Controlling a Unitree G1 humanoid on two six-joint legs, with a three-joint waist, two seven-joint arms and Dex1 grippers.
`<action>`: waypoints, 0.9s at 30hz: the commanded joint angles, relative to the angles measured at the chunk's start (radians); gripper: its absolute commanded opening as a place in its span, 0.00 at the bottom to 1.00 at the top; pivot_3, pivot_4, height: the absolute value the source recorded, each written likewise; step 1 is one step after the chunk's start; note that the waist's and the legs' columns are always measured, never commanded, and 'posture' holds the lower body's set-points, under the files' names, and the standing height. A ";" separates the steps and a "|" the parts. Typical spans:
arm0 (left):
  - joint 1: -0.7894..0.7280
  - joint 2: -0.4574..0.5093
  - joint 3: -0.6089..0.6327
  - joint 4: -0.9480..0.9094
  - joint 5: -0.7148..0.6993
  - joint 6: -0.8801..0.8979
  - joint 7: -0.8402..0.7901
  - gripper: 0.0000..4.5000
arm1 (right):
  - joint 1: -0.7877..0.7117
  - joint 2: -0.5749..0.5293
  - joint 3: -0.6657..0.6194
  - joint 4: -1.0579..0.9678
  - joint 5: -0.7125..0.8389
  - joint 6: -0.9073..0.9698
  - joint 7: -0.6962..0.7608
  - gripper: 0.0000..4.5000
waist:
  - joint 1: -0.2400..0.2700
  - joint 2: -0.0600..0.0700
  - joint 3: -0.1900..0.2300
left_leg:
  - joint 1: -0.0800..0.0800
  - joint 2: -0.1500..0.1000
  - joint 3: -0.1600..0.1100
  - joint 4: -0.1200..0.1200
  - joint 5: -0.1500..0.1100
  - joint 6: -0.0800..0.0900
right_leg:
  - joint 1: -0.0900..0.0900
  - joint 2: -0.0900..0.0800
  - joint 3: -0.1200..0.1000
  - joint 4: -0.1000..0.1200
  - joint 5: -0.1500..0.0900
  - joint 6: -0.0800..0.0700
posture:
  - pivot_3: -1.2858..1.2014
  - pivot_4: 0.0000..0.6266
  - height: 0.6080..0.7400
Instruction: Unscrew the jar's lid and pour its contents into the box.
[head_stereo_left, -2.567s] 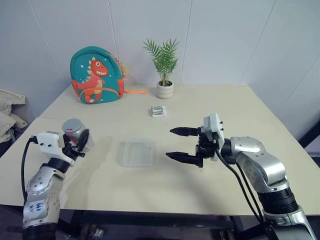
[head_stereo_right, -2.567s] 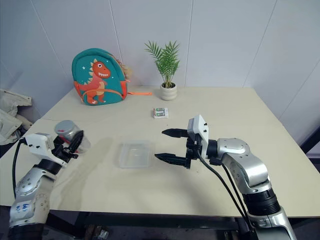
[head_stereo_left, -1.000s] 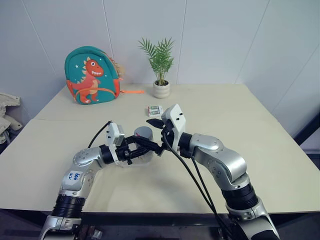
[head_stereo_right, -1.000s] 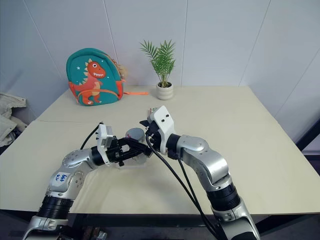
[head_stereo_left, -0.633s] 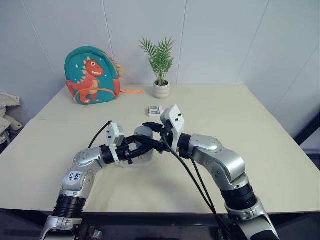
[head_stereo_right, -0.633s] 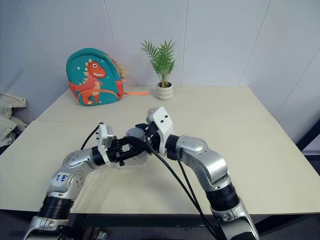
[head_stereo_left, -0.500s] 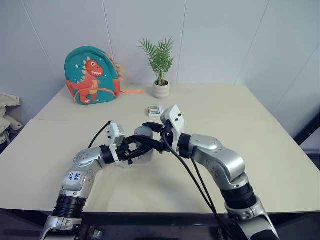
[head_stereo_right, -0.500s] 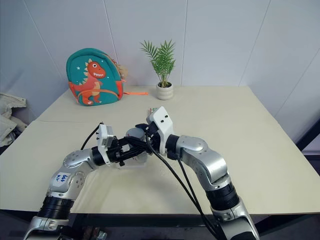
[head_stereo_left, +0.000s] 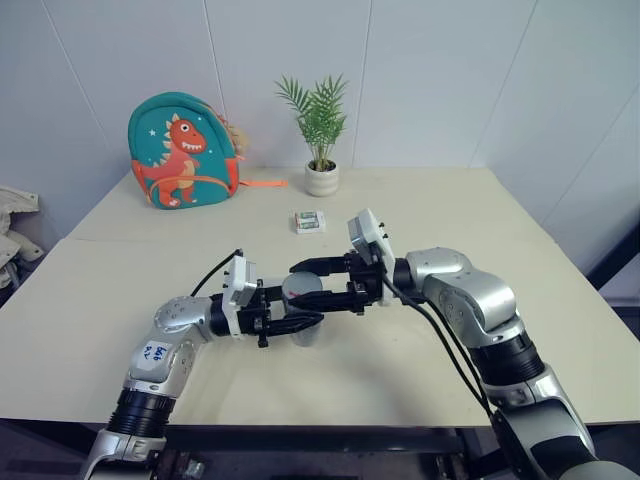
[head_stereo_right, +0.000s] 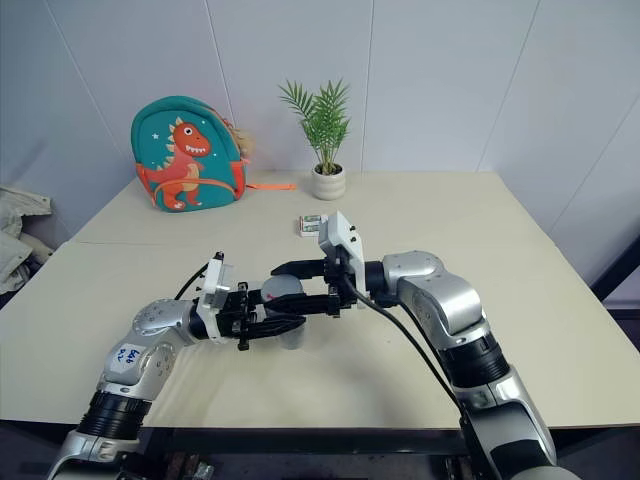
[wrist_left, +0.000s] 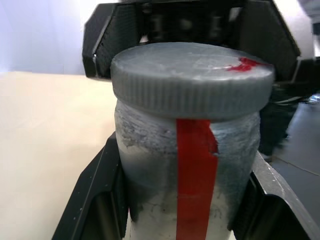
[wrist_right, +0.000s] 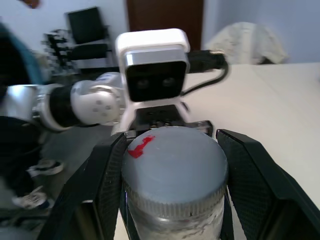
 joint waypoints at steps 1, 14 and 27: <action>0.009 0.041 0.026 -0.034 -0.040 0.043 -0.036 0.46 | -0.053 -0.035 -0.036 0.041 0.023 -0.057 0.115 0.57 | 0.000 0.000 0.000 | 0.000 0.000 0.000 0.000 0.000 0.000 | 0.000 0.000 0.000 0.000 0.000 0.000 | 0.52 0.24 1.00; 0.023 0.033 0.052 -0.063 -0.034 0.043 0.009 0.46 | -0.059 -0.062 -0.029 0.074 0.009 -0.032 0.149 0.86 | 0.003 0.000 0.000 | 0.000 0.000 0.000 0.000 0.000 0.000 | 0.000 0.000 0.000 0.000 0.000 0.000 | 0.52 0.24 1.00; 0.047 0.005 0.080 -0.076 -0.035 0.044 0.077 0.46 | 0.019 0.013 -0.085 -0.127 0.031 0.032 -0.112 1.00 | 0.001 0.000 0.000 | 0.000 0.000 0.000 0.000 0.000 -0.001 | 0.000 0.000 0.000 0.000 0.000 0.000 | 0.52 0.24 1.00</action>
